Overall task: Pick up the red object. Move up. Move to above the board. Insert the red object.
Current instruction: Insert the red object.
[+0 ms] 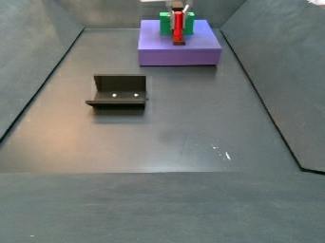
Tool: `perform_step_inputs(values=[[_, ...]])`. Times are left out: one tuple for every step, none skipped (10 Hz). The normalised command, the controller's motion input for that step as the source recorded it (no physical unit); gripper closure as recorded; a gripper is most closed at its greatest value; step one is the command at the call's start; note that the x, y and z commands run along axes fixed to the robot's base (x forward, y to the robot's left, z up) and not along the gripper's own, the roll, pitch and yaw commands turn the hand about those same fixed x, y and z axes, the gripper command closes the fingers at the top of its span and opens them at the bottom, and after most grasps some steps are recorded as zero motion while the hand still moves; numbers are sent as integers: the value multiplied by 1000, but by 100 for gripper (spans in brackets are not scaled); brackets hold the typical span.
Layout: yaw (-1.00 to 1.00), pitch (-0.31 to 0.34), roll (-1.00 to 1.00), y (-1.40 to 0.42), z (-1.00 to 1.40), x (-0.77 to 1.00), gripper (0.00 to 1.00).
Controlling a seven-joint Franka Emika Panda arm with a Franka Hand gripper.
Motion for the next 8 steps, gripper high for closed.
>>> perform_step_inputs(values=[[0, -190, 43, 0, -583, 3, 100], [0, -207, 76, 0, -663, 0, 100], [-26, -39, 11, 169, -294, 46, 100], [-80, 57, -24, 306, 0, 271, 100], [-151, 67, 0, 214, 0, 249, 100], [-109, 0, 7, 0, -117, 100, 100], [0, 0, 70, -189, -23, 0, 100], [9, 0, 93, -240, 0, -11, 100]])
